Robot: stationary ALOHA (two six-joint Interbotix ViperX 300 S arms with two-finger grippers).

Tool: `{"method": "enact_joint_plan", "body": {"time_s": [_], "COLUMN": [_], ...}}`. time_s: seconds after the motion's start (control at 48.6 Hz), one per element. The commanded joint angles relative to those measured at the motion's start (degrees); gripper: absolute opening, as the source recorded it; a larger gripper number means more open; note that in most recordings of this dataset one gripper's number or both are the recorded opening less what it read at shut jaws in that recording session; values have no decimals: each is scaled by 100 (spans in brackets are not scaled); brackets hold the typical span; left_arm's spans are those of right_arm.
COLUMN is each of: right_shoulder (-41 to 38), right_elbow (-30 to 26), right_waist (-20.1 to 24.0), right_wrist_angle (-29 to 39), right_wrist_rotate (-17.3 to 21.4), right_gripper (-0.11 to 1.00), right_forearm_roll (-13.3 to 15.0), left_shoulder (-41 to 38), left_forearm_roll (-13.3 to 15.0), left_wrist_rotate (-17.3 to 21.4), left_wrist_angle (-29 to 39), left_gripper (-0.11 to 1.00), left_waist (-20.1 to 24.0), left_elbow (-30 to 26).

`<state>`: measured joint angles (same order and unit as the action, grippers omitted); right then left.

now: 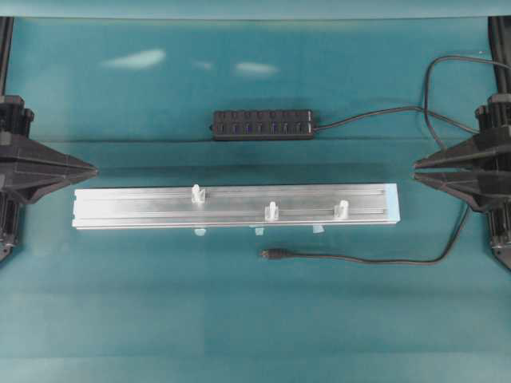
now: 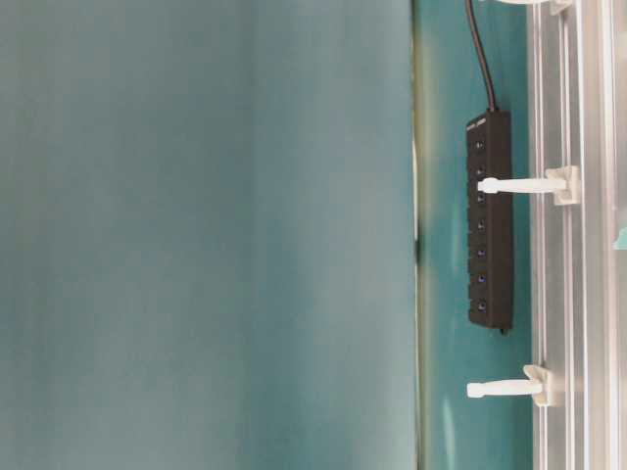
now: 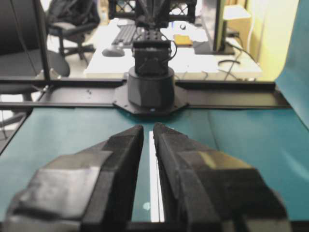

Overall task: Pass the USB cable through three rings with both arms.
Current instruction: 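Move the right gripper toward the black USB cable plug near the rail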

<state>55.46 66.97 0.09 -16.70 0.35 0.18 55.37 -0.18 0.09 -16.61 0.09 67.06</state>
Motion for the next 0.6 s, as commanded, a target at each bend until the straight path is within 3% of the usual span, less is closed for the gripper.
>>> {"method": "enact_joint_plan", "body": {"time_s": [0.0,0.268,0.576], "right_shoulder": [-62,-272,-1020], "right_elbow": [-114,-545,-1301], "right_waist": [0,9,105], "right_wrist_angle": [-35,334,1723], "right_wrist_rotate": [44,580,844], "right_gripper": [0,-9,-9], "right_forearm_roll": [-62,-158,-158], "left_shoulder": [-167,-668,-1187], "left_forearm_roll": [-35,-44,-44], "left_wrist_rotate": [-141,-132,-132], "left_wrist_angle": [88,624,844], "left_gripper": [2,2,2], "left_waist": [-9,-35,-70], "left_elbow": [-439,-1099,-1450]}}
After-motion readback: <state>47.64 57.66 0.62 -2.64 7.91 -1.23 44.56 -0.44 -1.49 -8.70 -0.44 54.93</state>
